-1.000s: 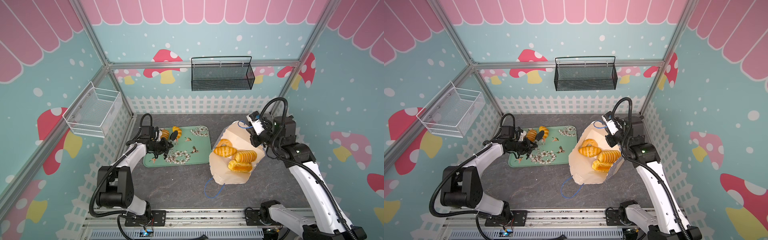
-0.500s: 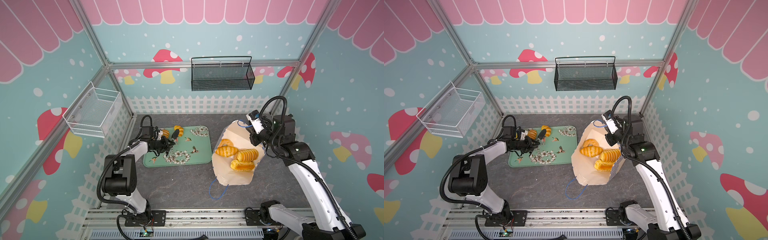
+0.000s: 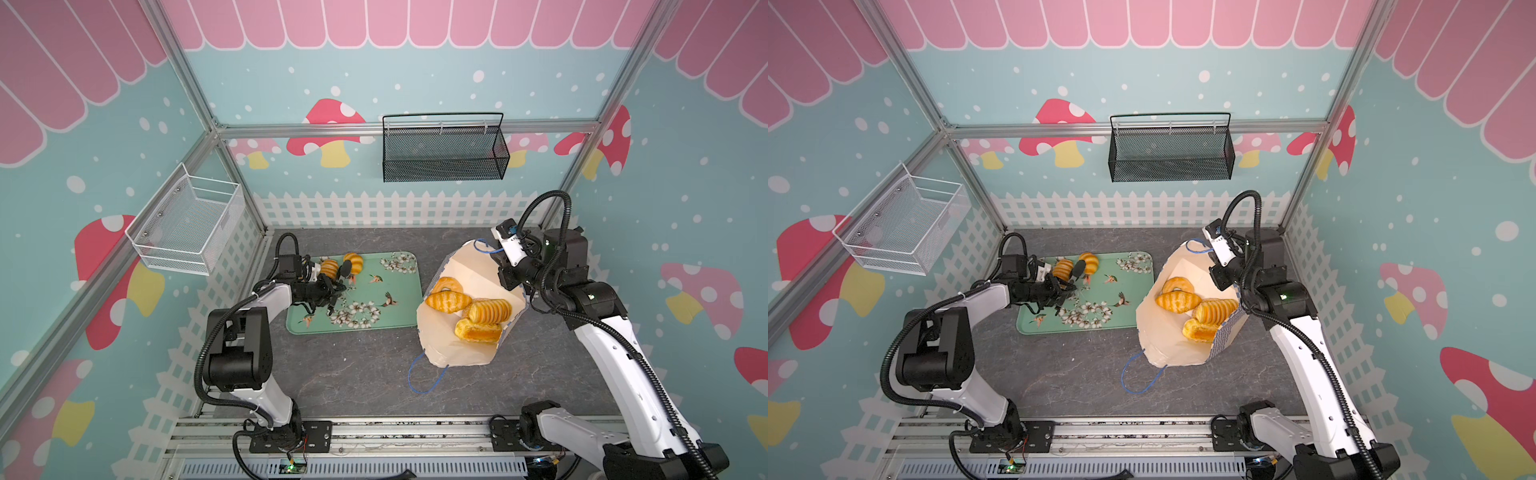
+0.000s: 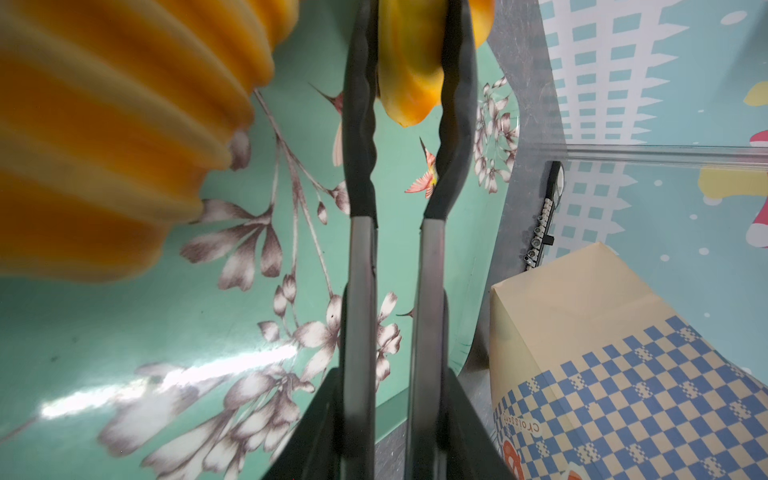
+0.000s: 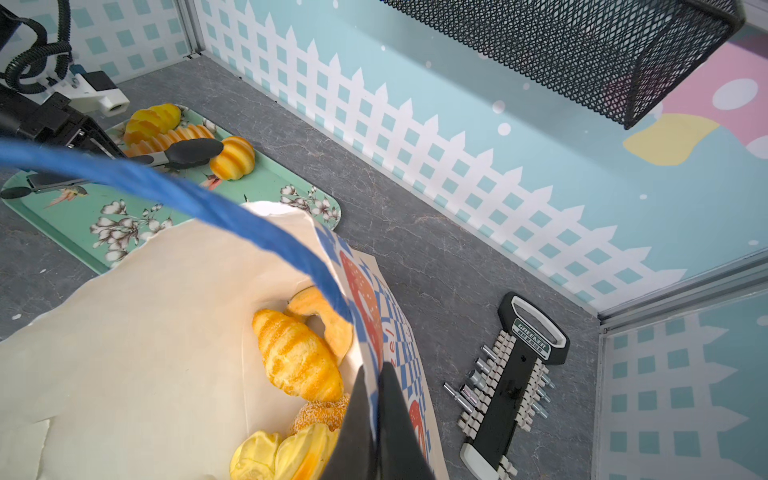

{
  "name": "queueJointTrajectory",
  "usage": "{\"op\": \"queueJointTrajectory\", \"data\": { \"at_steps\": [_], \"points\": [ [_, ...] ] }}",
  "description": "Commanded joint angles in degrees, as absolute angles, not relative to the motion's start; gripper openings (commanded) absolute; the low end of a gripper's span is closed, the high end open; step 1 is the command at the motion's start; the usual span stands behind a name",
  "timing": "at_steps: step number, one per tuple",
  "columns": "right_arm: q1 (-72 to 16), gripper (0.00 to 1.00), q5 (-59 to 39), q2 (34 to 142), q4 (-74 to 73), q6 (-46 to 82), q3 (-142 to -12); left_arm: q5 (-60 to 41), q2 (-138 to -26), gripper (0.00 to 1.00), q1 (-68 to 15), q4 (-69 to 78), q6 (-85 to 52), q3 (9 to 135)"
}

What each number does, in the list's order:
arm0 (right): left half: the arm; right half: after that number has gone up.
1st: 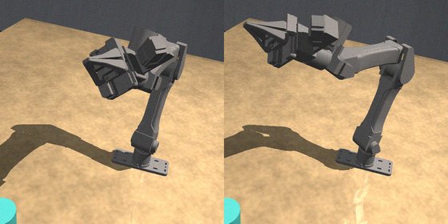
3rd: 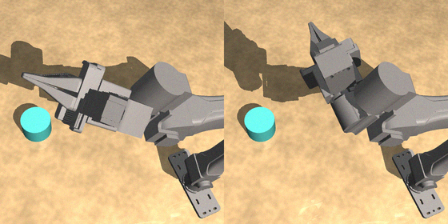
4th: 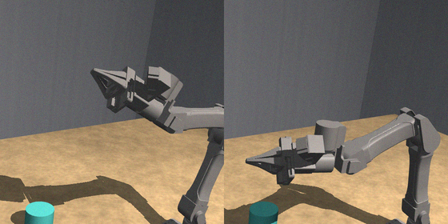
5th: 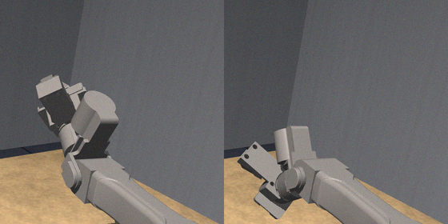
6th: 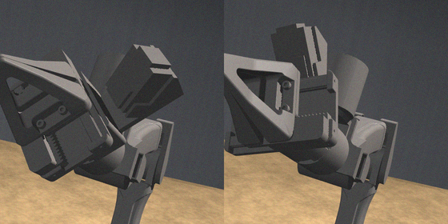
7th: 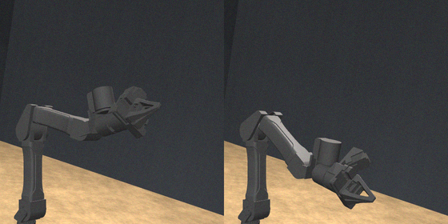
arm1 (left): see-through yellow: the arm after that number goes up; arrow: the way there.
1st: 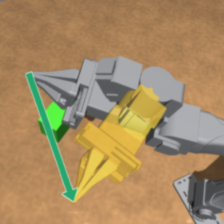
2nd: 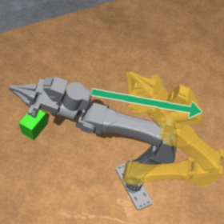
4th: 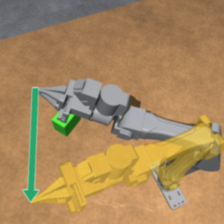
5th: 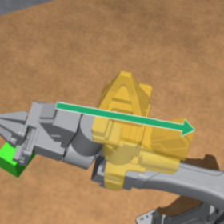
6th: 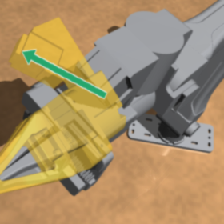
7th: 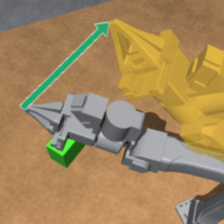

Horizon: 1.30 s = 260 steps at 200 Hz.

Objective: Take the fake bread out of the paper bag
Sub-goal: 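Lower the bread onto the green tray and open the tongs with the left gripper, then move the open tongs back into the paper bag with the left gripper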

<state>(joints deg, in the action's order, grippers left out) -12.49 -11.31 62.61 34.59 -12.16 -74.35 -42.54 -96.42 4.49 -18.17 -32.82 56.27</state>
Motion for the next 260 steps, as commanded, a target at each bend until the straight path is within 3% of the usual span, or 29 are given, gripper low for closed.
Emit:
{"op": "queueJointTrajectory", "data": {
  "at_steps": [1, 84, 143, 199, 260],
  "points": [
    [-13.02, 0.00, -11.60, 62.62, 30.24, -12.38, -76.46, -40.94, -93.24, 0.34, 4.87, -19.95, -32.02, 54.63],
    [-13.01, 0.00, -11.95, 62.60, 29.69, -12.47, -76.53, -37.57, -83.78, 0.36, 4.88, -26.41, -29.77, 51.41],
    [-13.10, 0.00, -11.95, 62.05, 29.12, -13.65, -76.20, -34.25, -72.21, 0.35, 1.92, -38.92, -23.13, 58.90],
    [-13.43, 0.00, -13.37, 61.86, 28.74, -15.27, -76.00, -28.56, -66.66, 0.27, -13.05, -44.48, -14.37, 69.74],
    [-13.70, 0.00, -15.47, 59.16, 28.58, -17.20, -73.18, -16.95, -66.83, 0.29, -43.92, -49.81, 3.30, 83.23]
  ]
}}
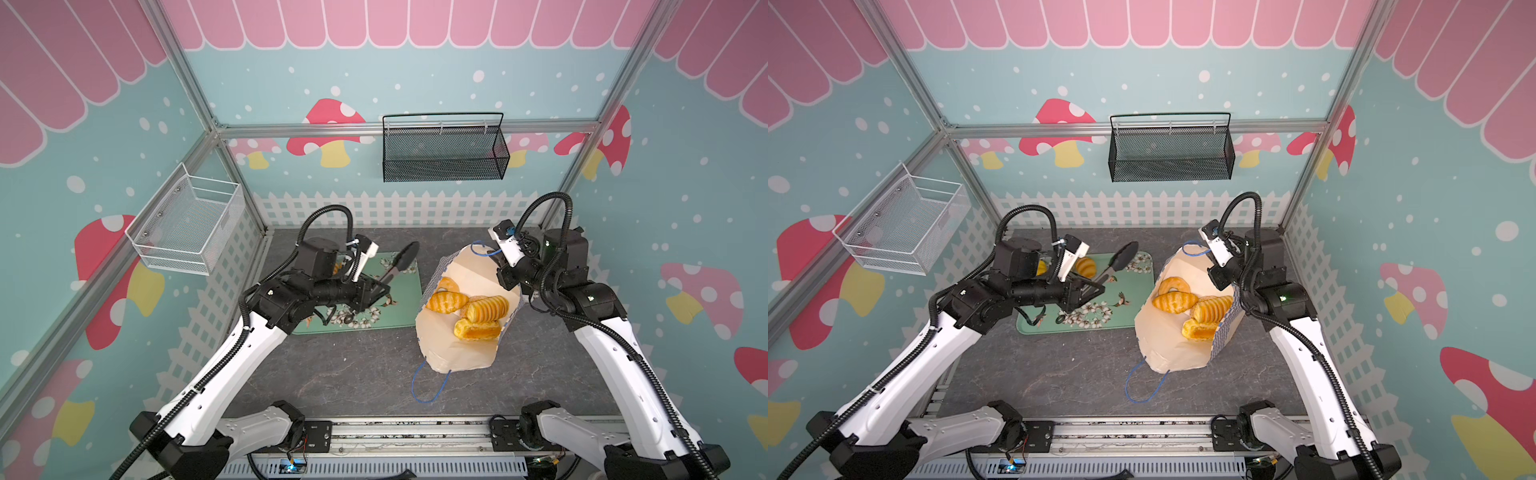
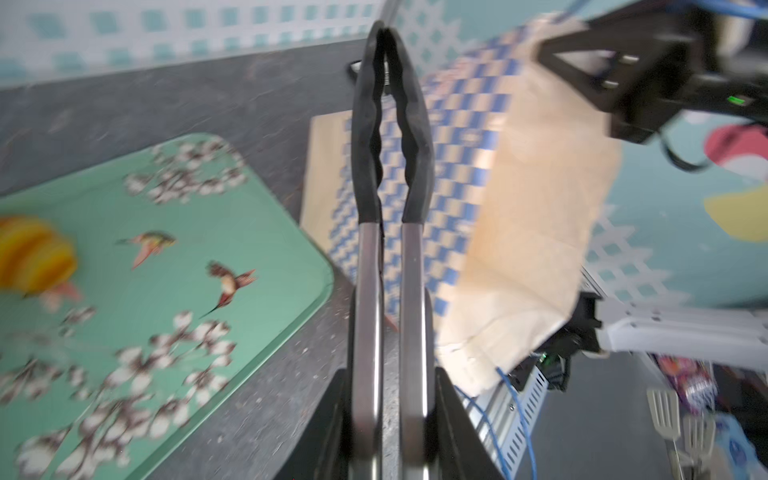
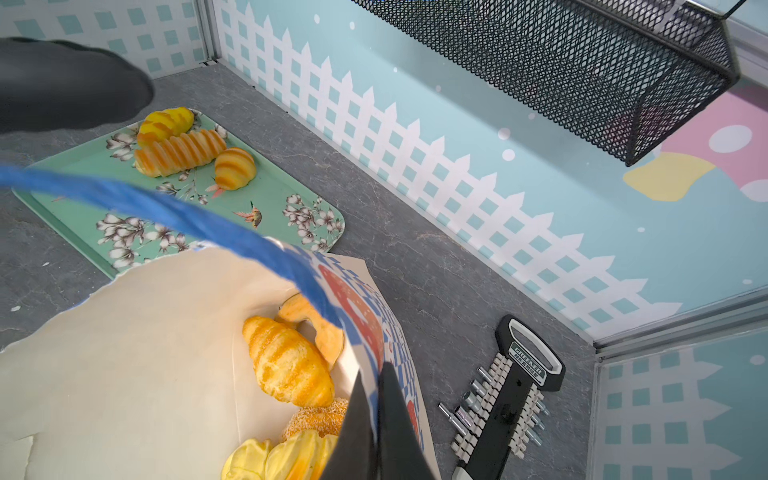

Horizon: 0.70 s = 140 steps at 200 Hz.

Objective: Take the fake bread out of the paper bag
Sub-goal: 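Move the open tongs back into the paper bag with the left gripper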

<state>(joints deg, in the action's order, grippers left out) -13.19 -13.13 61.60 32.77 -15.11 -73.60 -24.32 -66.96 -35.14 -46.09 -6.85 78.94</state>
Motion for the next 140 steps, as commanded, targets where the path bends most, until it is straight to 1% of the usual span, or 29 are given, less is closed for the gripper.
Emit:
{"op": "queueJointTrajectory", "data": {
  "at_steps": [1, 29, 53, 68, 90, 121, 125, 140],
  "points": [
    [-13.71, 0.00, -15.42, 59.11, 28.57, -17.26, -73.15, -16.52, -66.90, 0.29, -44.37, -49.96, 3.50, 83.36],
    [-13.71, 0.00, -15.07, 58.29, 28.56, -17.47, -72.36, -2.12, -70.43, 0.30, -55.34, -53.51, 10.06, 85.45],
    [-13.71, 0.00, -14.87, 58.32, 28.82, -17.49, -72.38, 11.21, -74.89, 0.31, -63.20, -56.85, 15.69, 85.88],
    [-13.71, 0.00, -14.87, 58.53, 29.00, -17.42, -72.55, 17.78, -78.57, 0.31, -67.29, -58.77, 17.84, 86.85],
    [-13.71, 0.00, -15.07, 58.79, 29.00, -17.23, -72.42, 26.27, -84.95, 0.31, -70.50, -61.73, 19.88, 89.62],
    [-13.80, 0.00, -15.32, 58.71, 29.35, -16.87, -71.74, 32.13, -92.76, 0.33, -71.97, -63.45, 21.96, 94.01],
    [-13.80, 0.00, -15.45, 58.63, 29.42, -16.87, -71.71, 32.71, -93.57, 0.33, -72.11, -63.39, 24.42, 94.54],
    [-13.80, 0.00, -15.47, 58.37, 29.60, -16.82, -71.47, 36.04, -96.39, 0.34, -72.86, -63.28, 26.64, 96.40]
  ]
}}
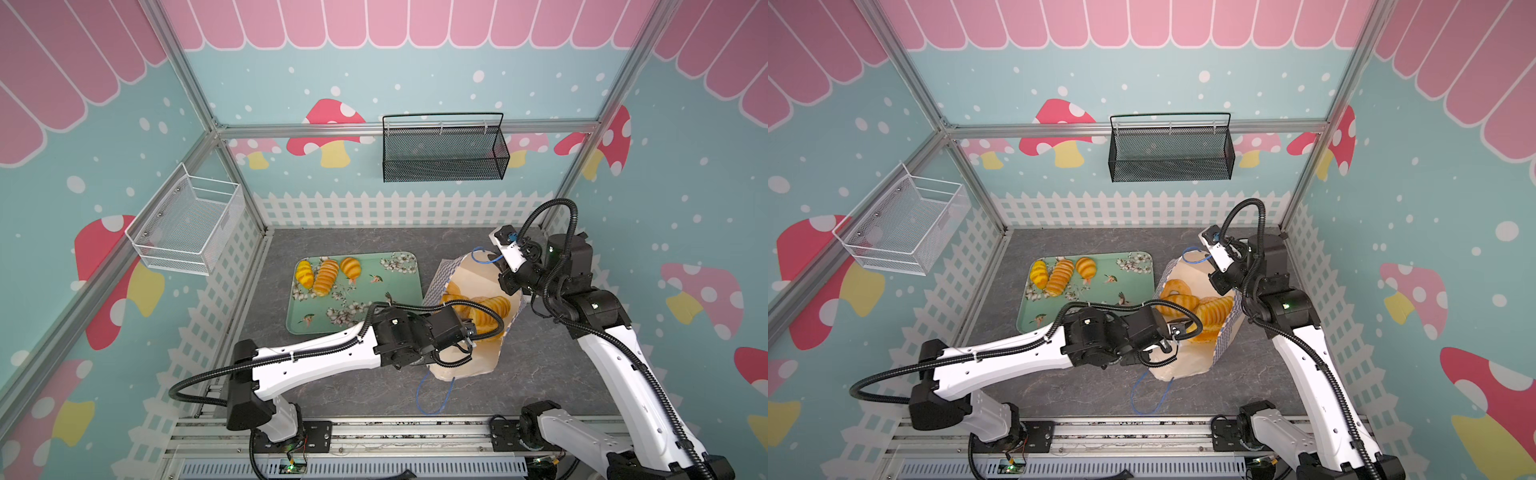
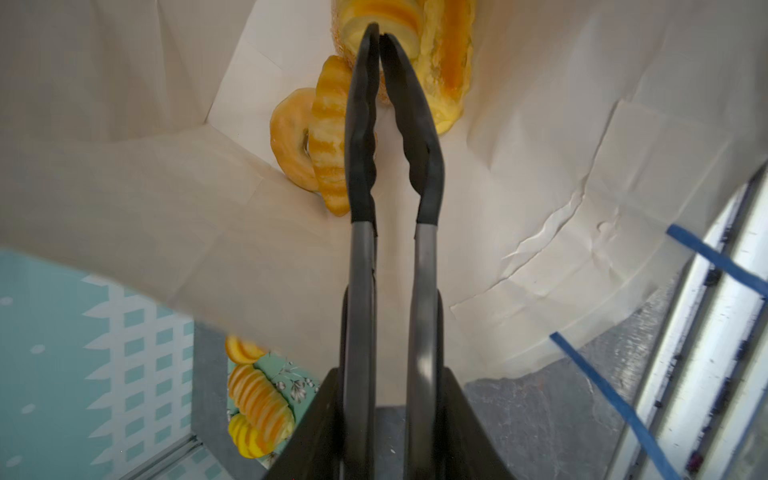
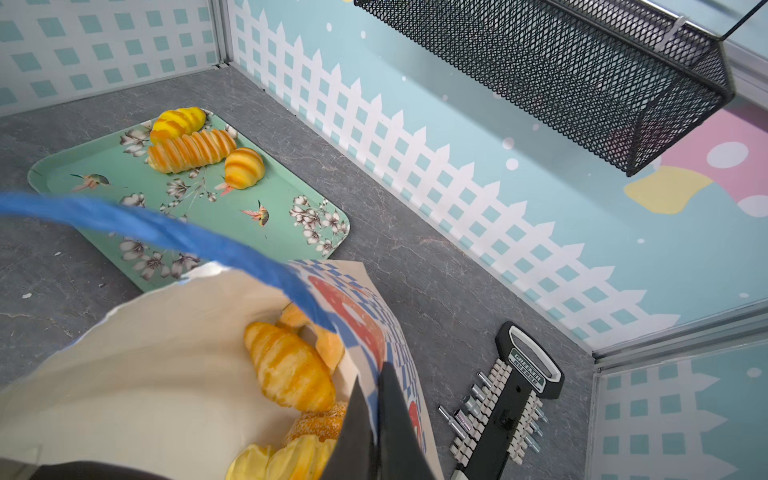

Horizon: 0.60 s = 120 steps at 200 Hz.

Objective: Take the fake bread out of the paper bag
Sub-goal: 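Move the open tongs back into the paper bag with the left gripper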

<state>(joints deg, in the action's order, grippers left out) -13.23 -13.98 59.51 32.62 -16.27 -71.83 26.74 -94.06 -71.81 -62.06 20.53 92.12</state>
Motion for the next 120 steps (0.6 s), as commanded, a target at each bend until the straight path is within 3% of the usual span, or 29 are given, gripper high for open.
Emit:
{"op": "queueJointTrajectory", "data": {
  "at_steps": [1, 30, 120],
  "points": [
    [-13.80, 0.00, -15.47, 58.36, 29.61, -16.76, -71.42, 36.30, -96.58, 0.35, -72.90, -63.33, 26.81, 96.50],
    [-13.80, 0.00, -15.66, 58.00, 29.52, -16.62, -70.97, 41.54, -102.07, 0.37, -73.38, -63.30, 30.18, 99.56],
    [-13.89, 0.00, -16.51, 57.48, 29.09, -16.19, -70.04, 40.08, -106.64, 0.47, -72.68, -63.26, 29.63, 104.37]
  ]
}}
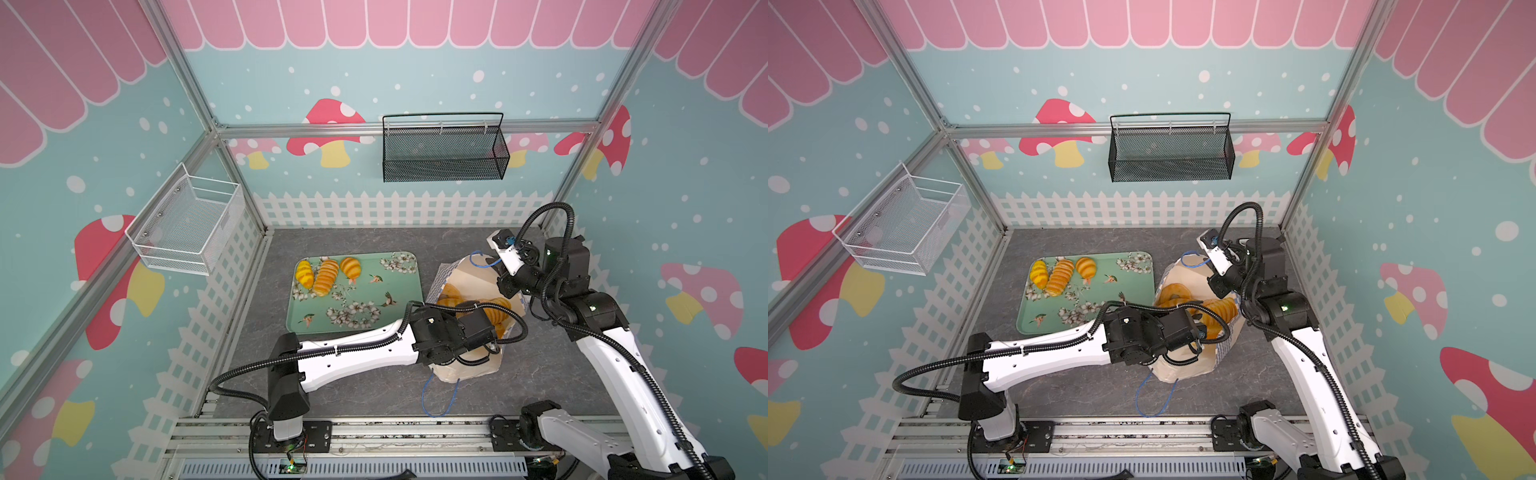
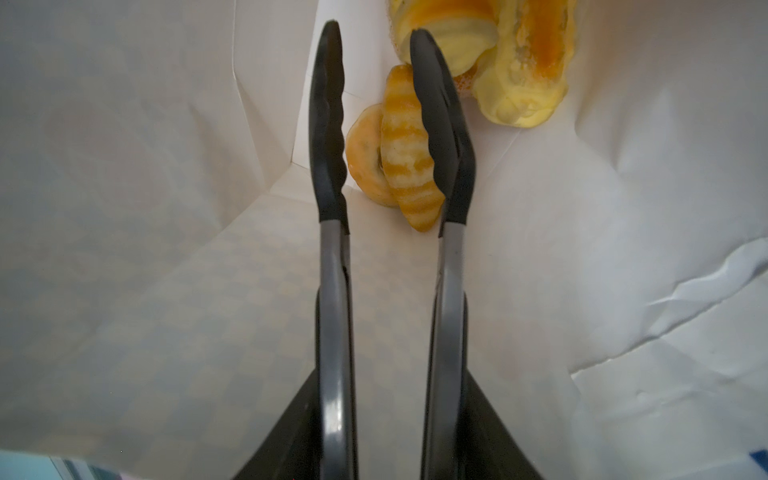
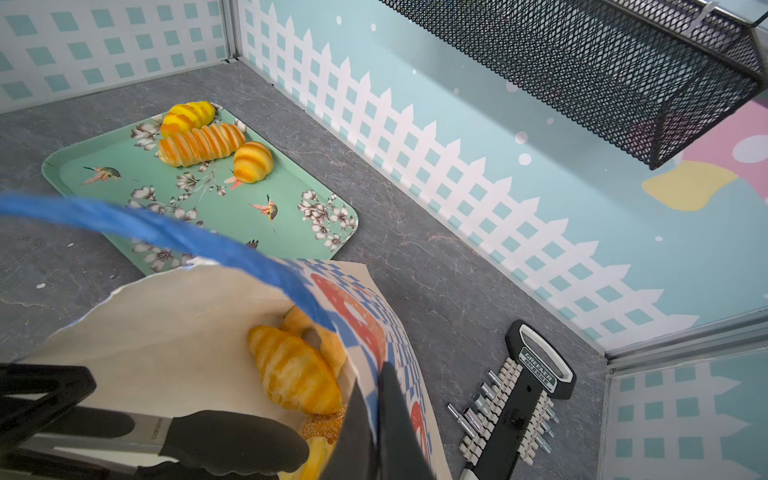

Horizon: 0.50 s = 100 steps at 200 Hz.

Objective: Take the fake bread out of the paper bag
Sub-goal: 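Move the open tongs back into the paper bag with the left gripper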

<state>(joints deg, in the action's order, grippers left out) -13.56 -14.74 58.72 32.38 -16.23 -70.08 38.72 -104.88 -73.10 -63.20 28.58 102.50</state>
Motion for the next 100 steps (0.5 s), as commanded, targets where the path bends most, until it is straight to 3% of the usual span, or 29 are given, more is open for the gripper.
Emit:
{"op": "queueJointTrajectory", "data": {
  "at_steps": [1, 100],
  "points": [
    [-13.89, 0.00, -16.47, 57.48, 29.09, -16.18, -70.00, 40.04, -106.67, 0.47, -72.64, -63.27, 29.62, 104.39],
    [-14.05, 0.00, -16.80, 57.40, 28.91, -15.91, -69.86, 30.00, -108.34, 0.55, -71.13, -63.88, 28.02, 107.35]
  ]
}}
